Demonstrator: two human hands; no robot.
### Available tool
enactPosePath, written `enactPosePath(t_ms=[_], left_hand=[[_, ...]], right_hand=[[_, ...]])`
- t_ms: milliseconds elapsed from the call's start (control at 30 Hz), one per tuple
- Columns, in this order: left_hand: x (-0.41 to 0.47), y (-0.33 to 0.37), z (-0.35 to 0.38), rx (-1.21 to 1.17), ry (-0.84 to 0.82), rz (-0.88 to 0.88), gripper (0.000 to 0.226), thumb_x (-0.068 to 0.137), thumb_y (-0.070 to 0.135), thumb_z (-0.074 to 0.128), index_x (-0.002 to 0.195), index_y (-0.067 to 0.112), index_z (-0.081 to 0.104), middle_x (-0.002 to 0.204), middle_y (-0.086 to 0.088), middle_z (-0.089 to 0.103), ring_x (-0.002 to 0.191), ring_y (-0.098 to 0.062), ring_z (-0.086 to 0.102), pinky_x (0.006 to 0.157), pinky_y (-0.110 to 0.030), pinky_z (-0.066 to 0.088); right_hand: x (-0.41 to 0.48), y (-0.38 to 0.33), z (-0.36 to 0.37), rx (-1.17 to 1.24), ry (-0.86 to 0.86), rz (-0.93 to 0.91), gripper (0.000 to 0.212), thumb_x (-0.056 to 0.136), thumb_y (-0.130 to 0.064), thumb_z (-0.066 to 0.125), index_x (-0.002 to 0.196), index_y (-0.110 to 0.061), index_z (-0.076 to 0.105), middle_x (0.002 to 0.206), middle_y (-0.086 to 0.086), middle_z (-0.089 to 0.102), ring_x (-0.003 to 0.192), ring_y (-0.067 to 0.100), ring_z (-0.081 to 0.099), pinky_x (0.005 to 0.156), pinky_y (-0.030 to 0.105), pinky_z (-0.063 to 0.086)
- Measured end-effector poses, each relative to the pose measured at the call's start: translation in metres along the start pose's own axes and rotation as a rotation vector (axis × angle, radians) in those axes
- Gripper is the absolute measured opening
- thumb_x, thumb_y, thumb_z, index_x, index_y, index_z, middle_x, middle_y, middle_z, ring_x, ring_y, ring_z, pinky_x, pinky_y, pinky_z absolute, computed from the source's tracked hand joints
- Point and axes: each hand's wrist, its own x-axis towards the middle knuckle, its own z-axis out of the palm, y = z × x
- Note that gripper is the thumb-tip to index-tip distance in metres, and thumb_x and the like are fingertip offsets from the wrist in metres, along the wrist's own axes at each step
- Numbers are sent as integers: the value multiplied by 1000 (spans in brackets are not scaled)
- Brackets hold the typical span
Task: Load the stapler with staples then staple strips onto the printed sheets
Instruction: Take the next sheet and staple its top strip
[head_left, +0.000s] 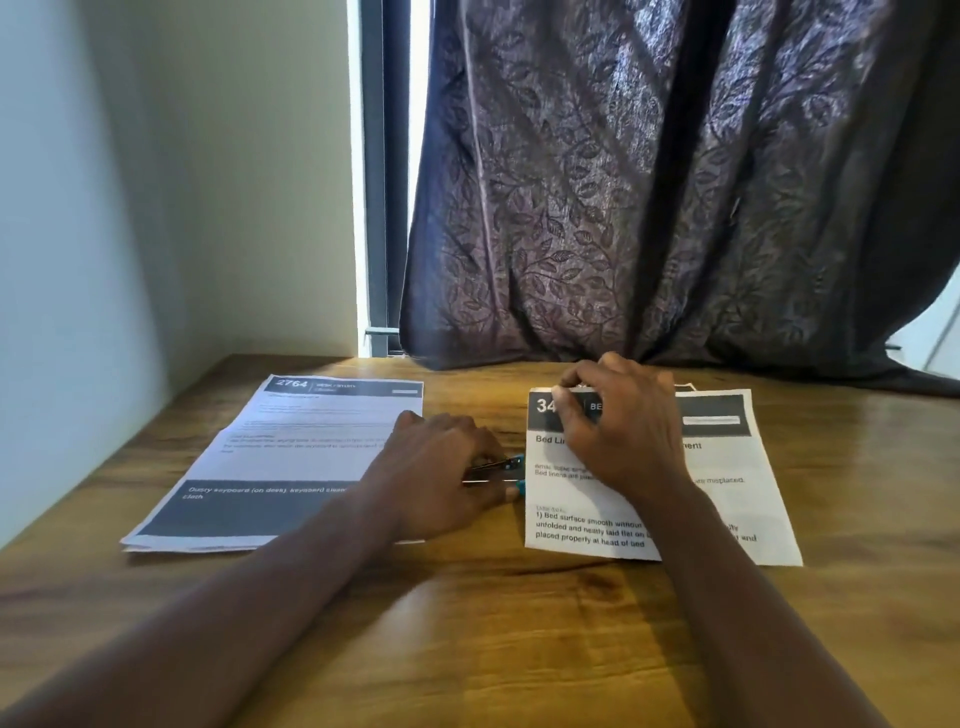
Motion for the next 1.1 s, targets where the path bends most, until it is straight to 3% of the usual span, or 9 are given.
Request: enactPosePath(t_ms=[67,167,300,433,667,767,900,1100], left_hand=[[2,0,-1,-17,14,7,43,96,59,56,129,33,64,120,11,66,109,-12,58,100,-41,43],[0,-11,-7,-321,126,-94,31,97,46,63,122,29,68,114,10,69,96,-6,61,84,-28,54],[-7,-33,-19,-635,211,-150,30,93,41,65,120,28,69,106,15,72,89,2,67,69,-13,55],[-14,-38,-19,-766,161,-143,45,80,58,62,114,31,74,102,9,77,90,-12,69,75,-40,61],[-16,-35,-18,-798,114,-111,46,82,57,65,117,30,75,102,11,77,93,-21,69,74,-50,59],[-17,-36,-20,-815,122,-99,39,81,56,67,110,32,76,99,12,78,91,-22,68,71,-46,58],[-16,-38,-22,-868,130,-81,31,80,52,69,103,33,77,99,10,78,90,-20,68,63,-28,55],[-15,-38,-24,-930,105,-61,33,80,46,72,102,23,79,98,1,78,86,-22,68,59,-23,50]], right_hand=[[0,-3,3,31,4,-39,11,93,-38,60,95,-28,66,86,-7,56,84,16,54,85,38,35],[1,-7,4,71,-5,-85,10,96,-36,56,96,-28,62,89,-7,59,87,15,53,85,38,36],[1,-13,7,92,-12,-102,10,99,-34,53,97,-28,60,92,-9,64,88,15,54,82,34,31],[-1,-20,11,134,-18,-110,10,100,-30,53,97,-26,60,93,-8,66,87,16,55,81,36,34],[-5,-26,14,207,-53,-120,11,101,-33,51,99,-27,59,94,-8,65,88,13,55,88,40,40],[-6,-28,13,226,-54,-134,11,102,-33,47,98,-28,57,91,-9,64,86,13,54,86,40,40],[-6,-32,10,217,-46,-176,10,101,-33,45,98,-28,54,88,-9,60,84,14,52,84,40,38],[-10,-40,13,174,-32,-252,6,100,-30,50,97,-26,54,88,-7,58,83,14,48,81,40,39]])
